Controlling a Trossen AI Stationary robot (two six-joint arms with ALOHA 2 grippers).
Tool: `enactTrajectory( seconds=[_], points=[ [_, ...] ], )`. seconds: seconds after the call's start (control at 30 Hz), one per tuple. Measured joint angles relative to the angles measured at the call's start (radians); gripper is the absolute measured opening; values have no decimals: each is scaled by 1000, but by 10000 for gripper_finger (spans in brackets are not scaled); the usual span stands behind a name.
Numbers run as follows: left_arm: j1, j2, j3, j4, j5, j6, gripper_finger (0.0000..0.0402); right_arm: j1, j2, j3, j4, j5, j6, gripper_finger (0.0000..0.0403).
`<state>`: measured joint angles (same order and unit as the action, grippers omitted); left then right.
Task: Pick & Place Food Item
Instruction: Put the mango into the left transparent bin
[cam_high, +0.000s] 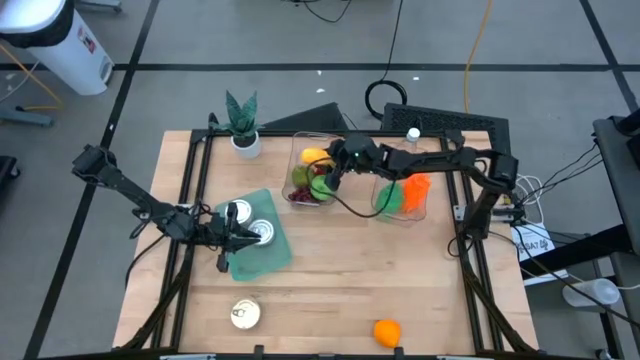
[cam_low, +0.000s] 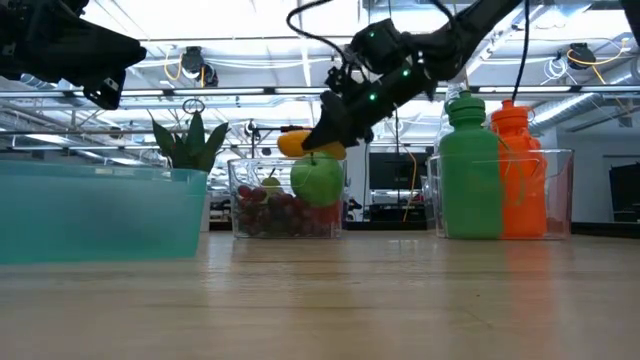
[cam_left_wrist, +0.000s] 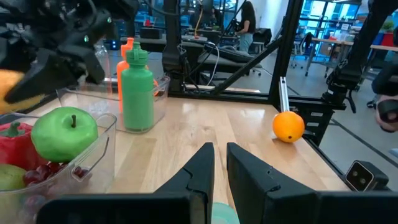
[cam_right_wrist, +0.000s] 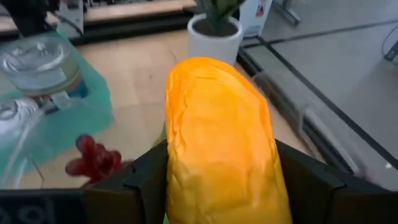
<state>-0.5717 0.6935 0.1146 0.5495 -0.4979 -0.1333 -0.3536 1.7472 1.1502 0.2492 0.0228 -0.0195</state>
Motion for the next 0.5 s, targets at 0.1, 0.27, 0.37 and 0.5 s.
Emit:
enactTrajectory(
  seconds=[0.1,0.27,0.37,0.5],
  points=[
    [0,0,0,0,0,0,50,-2,31,-1,49,0,-3,227],
    [0,0,0,0,0,0,50,-13,62,0,89,4,-9,230],
    [0,0,0,0,0,0,50,-16,77,0,93,9,-21,232],
    [0,0,0,0,0,-1,50,-17,75,0,87,28,-27,245]
  ],
)
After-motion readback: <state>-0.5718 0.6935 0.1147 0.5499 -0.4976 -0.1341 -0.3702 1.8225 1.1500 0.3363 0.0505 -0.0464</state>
